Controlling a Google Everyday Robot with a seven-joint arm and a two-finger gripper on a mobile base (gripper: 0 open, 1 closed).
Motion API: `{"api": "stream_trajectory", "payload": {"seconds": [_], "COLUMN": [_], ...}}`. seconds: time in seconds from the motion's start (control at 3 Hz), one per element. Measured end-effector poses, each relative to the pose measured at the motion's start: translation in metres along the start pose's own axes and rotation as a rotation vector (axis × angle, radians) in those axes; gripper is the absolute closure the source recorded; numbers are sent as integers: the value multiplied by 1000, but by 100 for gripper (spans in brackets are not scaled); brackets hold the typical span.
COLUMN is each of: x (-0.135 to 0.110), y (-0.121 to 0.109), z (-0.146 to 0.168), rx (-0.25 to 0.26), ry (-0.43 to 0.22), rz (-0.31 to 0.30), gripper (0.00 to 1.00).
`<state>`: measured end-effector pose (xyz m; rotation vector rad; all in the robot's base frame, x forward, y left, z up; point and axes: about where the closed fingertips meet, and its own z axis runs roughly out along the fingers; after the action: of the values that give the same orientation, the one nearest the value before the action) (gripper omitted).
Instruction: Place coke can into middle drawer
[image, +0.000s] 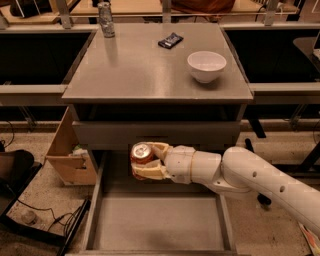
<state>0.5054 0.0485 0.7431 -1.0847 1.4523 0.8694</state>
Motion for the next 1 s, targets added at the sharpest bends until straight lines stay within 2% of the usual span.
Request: {"api": "stream_trajectory", "payload": {"seconds": [0.33, 0.67, 1.0], "x": [0, 46, 117], "y": [0, -2, -6], "z": [0, 22, 50], "rx": [0, -36, -78], "ry": [0, 33, 100], "rz": [0, 28, 39], "gripper": [100, 100, 100]}}
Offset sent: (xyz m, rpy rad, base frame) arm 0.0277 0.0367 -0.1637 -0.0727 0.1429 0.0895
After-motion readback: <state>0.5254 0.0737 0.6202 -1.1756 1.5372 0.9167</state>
